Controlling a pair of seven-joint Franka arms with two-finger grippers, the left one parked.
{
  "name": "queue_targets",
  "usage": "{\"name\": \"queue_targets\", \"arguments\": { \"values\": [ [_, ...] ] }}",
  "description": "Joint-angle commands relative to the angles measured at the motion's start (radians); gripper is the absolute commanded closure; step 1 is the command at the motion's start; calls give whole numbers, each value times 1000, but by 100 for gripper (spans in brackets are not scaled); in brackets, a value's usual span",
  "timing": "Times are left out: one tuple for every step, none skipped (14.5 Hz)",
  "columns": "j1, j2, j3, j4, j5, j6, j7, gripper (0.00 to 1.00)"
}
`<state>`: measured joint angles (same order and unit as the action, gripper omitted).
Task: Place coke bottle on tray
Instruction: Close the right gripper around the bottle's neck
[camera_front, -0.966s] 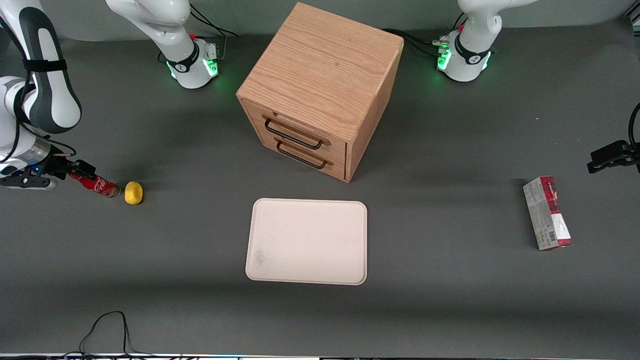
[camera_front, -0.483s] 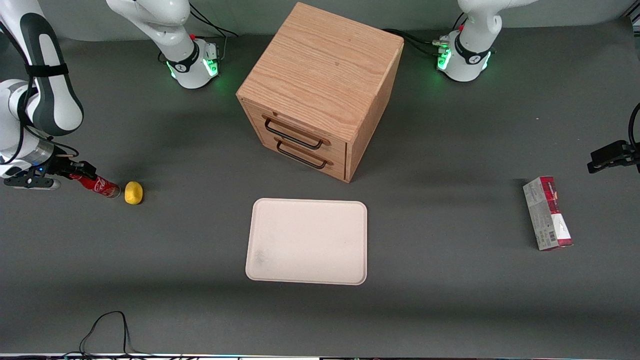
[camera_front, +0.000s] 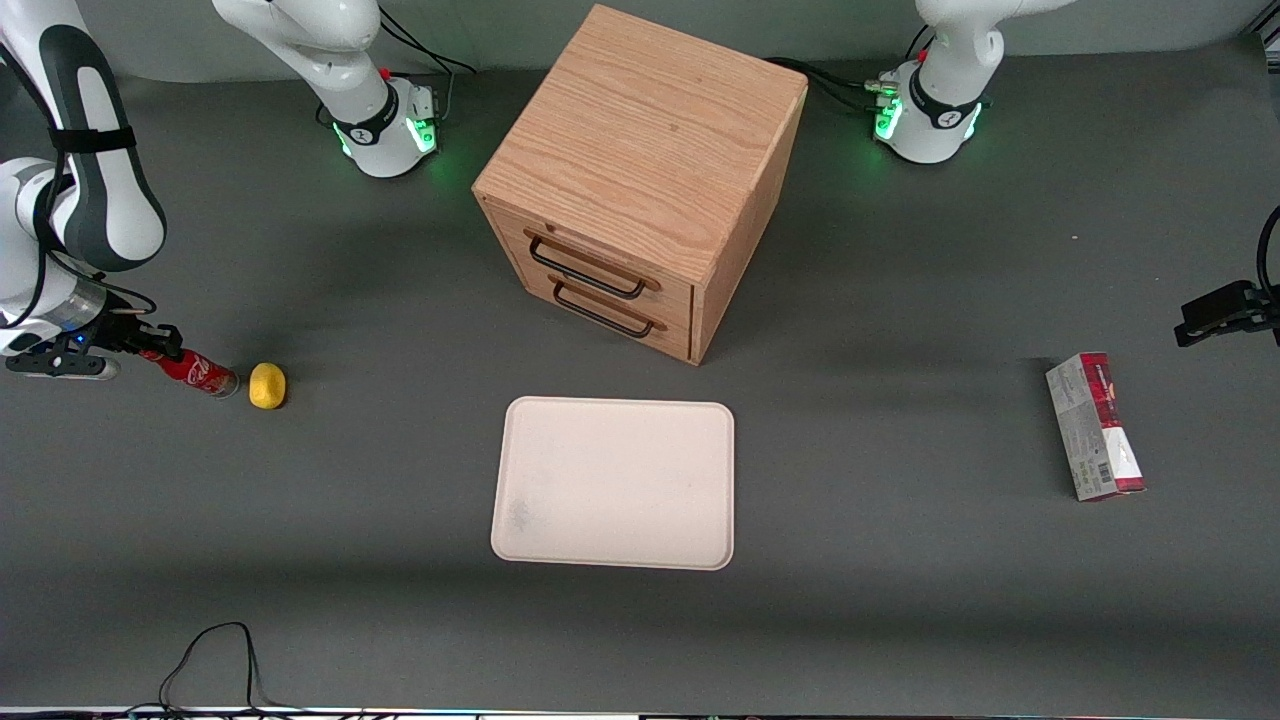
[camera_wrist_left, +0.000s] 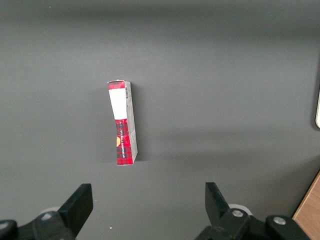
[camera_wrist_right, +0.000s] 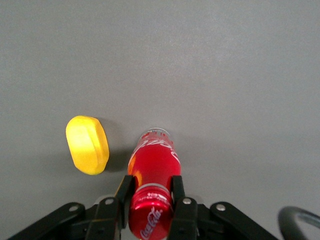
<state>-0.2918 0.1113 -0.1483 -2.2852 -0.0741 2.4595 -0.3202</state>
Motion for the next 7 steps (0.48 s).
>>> {"name": "queue_targets", "arguments": {
  "values": [
    [8,-25,12,58,4,-66,4,100],
    [17,-39,24,116,4,-162,7,100],
    [20,-51,38,183,4,-266,9,100],
    [25,-61,49,258,4,-369,15,100],
    [28,-62,58,341,4,-472,47,100],
    [37,-62,79,419,4,-572,78,100],
    [37,-62,111,499,4,-661,107,100]
  ]
}}
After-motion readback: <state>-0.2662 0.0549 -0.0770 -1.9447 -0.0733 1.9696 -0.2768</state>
